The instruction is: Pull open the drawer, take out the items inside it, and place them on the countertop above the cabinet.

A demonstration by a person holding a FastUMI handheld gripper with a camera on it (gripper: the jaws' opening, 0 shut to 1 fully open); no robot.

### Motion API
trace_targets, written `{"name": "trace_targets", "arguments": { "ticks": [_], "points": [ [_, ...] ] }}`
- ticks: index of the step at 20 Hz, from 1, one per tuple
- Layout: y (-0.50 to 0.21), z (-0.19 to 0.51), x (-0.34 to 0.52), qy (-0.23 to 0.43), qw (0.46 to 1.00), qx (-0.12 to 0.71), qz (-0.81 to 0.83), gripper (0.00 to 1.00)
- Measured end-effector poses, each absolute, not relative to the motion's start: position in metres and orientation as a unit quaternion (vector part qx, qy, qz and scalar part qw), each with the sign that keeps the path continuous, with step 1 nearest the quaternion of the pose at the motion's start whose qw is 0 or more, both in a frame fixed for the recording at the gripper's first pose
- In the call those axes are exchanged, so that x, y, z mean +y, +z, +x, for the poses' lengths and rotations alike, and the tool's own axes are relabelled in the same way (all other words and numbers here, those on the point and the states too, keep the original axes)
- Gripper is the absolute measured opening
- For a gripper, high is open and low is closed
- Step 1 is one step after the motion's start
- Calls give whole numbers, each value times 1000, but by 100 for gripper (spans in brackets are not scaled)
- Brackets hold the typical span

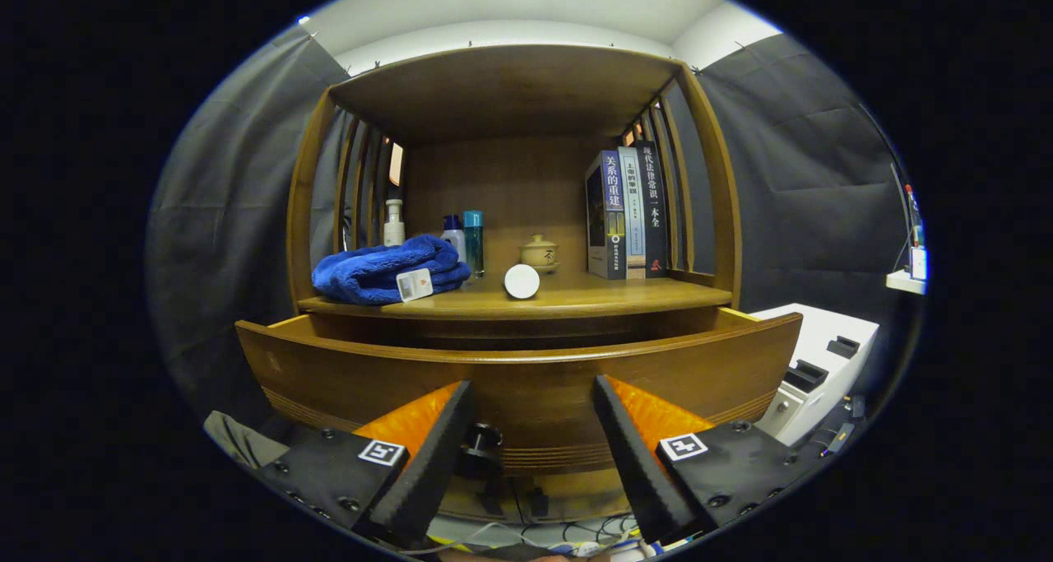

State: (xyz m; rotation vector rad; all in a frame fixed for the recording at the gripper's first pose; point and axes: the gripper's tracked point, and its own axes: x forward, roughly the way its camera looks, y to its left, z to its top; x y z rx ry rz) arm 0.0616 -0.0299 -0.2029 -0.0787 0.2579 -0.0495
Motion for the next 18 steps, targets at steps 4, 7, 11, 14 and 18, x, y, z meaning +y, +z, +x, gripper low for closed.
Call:
{"name": "trace_targets", "arguments": {
  "ticks": [4, 7, 11, 14, 18],
  "points": [
    [-209, 96, -33, -26, 989, 136, -42, 98],
    [-209, 119, -36, -28, 989, 139, -43, 98],
    [-212, 139, -32, -32, 990, 131, -37, 99],
    [-210, 137, -34, -31, 990, 119, -67, 98],
    [-210, 138, -33, -30, 990, 118, -68, 97]
  ]
}}
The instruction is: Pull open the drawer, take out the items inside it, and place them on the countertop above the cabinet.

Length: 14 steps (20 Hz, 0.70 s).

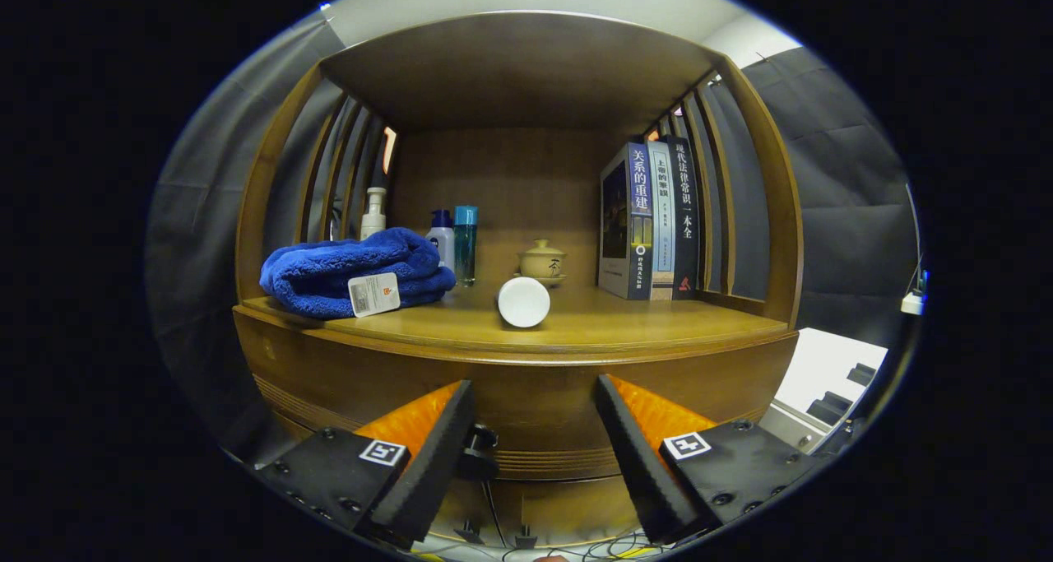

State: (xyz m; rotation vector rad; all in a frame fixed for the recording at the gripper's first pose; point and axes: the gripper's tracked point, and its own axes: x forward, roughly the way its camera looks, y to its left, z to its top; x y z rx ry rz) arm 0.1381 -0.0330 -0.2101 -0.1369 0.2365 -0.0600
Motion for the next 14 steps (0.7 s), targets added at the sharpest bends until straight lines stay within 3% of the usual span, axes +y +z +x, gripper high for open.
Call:
{"name": "trace_targets", "arguments": {
  "ticks": [4, 14],
  "points": [
    [-194, 135, -26, -22, 992, 104, -67, 97],
    [-50, 54, 6, -6, 999, 20, -38, 97]
  ]
}}
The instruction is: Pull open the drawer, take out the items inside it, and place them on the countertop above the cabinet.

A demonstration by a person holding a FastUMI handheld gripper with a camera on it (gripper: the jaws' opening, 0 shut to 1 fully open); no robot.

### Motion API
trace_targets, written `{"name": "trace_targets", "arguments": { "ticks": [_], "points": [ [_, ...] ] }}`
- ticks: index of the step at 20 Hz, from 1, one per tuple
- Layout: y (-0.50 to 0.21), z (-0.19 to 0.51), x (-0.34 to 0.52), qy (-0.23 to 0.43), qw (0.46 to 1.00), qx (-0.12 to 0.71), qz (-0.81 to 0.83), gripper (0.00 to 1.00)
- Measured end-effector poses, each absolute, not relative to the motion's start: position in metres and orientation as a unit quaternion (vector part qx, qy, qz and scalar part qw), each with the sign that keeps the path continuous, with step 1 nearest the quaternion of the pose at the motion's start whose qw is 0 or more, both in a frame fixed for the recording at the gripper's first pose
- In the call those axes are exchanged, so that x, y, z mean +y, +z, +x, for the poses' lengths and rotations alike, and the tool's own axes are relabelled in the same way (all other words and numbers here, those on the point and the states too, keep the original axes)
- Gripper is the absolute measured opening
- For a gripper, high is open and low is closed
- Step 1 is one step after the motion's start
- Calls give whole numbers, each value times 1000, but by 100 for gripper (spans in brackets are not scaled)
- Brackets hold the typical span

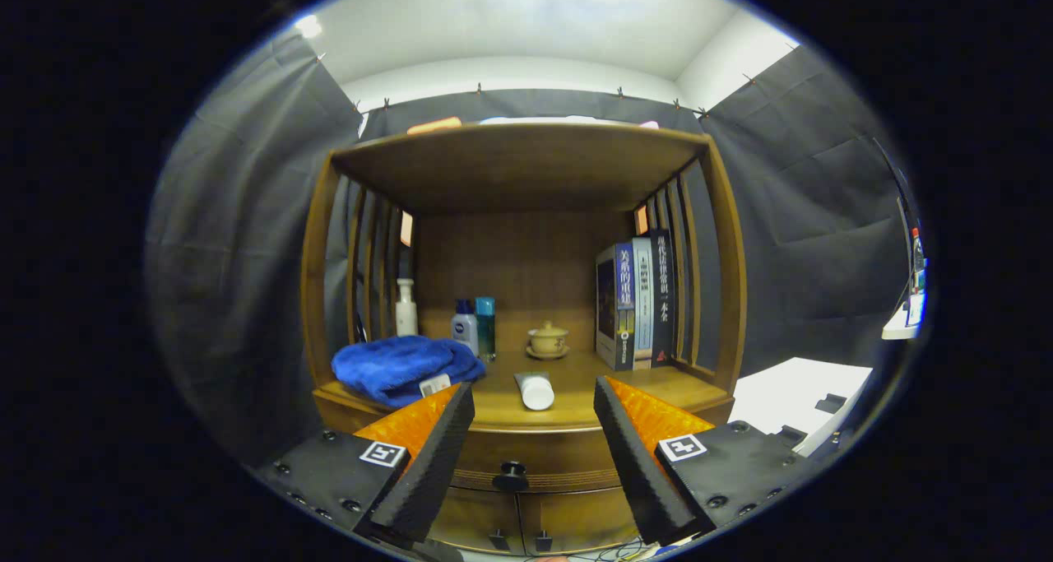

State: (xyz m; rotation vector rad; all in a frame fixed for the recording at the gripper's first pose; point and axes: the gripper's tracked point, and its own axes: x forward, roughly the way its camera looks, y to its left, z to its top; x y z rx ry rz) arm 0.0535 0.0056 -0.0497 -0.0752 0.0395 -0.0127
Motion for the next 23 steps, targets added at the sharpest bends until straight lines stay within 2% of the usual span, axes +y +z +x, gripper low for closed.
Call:
{"name": "trace_targets", "arguments": {
  "ticks": [7, 23],
  "points": [
    [-5, 29, 18, 17, 997, -3, -77, 98],
    [6, 4, 6, 17, 999, -8, -36, 98]
  ]
}}
